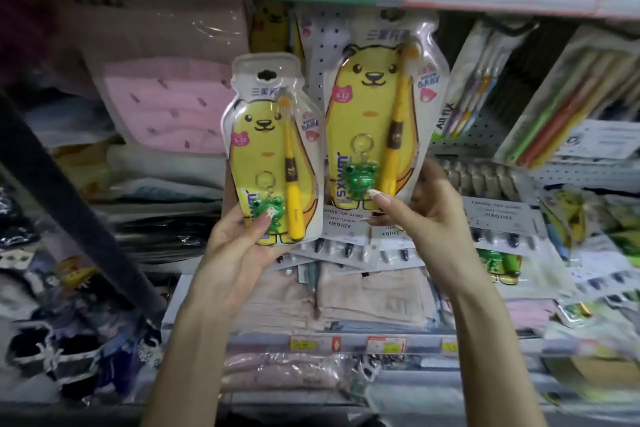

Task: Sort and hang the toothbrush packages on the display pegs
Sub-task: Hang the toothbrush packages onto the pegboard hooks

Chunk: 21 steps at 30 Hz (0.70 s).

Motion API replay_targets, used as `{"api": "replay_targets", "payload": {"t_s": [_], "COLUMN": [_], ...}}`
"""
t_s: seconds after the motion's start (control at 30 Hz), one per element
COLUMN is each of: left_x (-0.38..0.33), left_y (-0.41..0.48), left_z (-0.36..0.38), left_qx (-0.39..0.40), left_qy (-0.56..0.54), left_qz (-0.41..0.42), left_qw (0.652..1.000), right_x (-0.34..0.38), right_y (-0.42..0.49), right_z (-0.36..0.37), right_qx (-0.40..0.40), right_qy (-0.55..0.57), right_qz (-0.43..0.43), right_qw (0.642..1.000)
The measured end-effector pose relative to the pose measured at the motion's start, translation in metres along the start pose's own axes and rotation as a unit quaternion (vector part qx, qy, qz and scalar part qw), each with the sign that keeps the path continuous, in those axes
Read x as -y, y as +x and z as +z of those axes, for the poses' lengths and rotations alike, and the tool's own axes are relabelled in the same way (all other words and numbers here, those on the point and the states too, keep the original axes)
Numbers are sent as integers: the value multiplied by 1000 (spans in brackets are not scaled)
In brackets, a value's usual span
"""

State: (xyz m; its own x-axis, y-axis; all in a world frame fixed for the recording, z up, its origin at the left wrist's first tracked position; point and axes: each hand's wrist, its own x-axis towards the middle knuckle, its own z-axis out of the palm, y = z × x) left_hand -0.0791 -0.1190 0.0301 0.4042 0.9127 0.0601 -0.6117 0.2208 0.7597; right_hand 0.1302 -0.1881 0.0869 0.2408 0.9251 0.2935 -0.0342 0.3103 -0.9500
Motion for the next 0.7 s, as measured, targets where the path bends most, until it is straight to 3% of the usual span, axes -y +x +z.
{"api": "replay_targets", "payload": {"t_s": [0.33, 0.7], "left_x": [-3, -7], "left_y": [-1, 5], "left_z": [0, 5], "left_qx": [19, 43], "left_qy": [10, 6], "left_qz": [4, 6], "left_qw": [1000, 999], "right_x": [-22, -27], "right_y": [2, 0], "right_z": [6, 4], "right_qx": [-108, -95], "right_qy": [50, 113], "right_qz": [14, 4], "right_qw": [993, 989]}}
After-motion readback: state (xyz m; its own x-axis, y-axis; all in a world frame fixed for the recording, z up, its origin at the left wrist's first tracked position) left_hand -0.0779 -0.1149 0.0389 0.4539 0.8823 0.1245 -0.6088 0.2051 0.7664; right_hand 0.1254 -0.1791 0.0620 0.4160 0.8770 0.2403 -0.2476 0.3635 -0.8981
